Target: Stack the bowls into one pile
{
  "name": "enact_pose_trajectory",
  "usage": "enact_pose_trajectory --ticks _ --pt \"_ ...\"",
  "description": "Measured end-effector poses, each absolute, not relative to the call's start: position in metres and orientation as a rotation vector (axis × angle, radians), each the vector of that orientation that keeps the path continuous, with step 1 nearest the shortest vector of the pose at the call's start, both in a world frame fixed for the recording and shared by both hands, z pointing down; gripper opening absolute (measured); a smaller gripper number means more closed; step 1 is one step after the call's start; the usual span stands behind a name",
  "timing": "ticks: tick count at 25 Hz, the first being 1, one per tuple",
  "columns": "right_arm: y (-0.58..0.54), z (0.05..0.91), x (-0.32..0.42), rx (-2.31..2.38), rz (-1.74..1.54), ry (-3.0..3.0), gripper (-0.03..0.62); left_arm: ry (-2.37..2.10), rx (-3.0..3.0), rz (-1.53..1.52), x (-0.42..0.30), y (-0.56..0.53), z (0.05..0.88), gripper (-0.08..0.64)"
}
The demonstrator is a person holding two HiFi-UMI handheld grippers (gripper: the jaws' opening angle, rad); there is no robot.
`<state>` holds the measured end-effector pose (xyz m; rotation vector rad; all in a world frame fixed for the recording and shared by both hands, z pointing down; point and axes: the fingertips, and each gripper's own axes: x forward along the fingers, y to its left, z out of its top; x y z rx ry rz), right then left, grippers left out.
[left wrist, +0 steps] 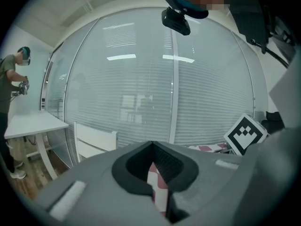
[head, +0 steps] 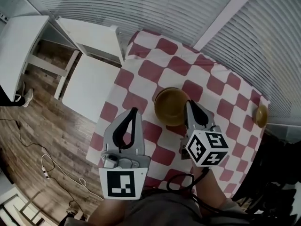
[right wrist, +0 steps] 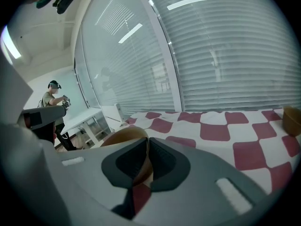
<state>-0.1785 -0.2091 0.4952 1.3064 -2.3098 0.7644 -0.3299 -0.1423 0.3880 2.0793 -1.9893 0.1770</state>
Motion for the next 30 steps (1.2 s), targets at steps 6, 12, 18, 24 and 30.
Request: enact_pose_trajectory --ticks 6,12,18,24,30 --pt "-0.216 0.509 -0.186 1.306 0.687 -2.286 0.046 -1.954 2.056 0.182 -0.337 -0.151 0.410 0.000" --pt "-0.221 0.515 -0.187 1.287 0.627 -2.271 0.067 -1.943 2.033 0.170 -0.340 -0.158 0.422 0.000" --pt "-0.221 0.508 -0.187 1.280 0.570 -2.293 0.106 -1.934 2.043 0.192 -0.336 -0.159 0.422 0.000" --pt "-0.220 0.486 -0.175 1.323 0.554 -2.343 0.103 -1.950 2.091 0.172 -0.320 -0.159 0.402 0.000" --pt "-0.212 0.450 -0.146 1.396 0.512 -2.387 0.087 -1.958 2.186 0.165 -0.290 -0.152 0.369 0.000"
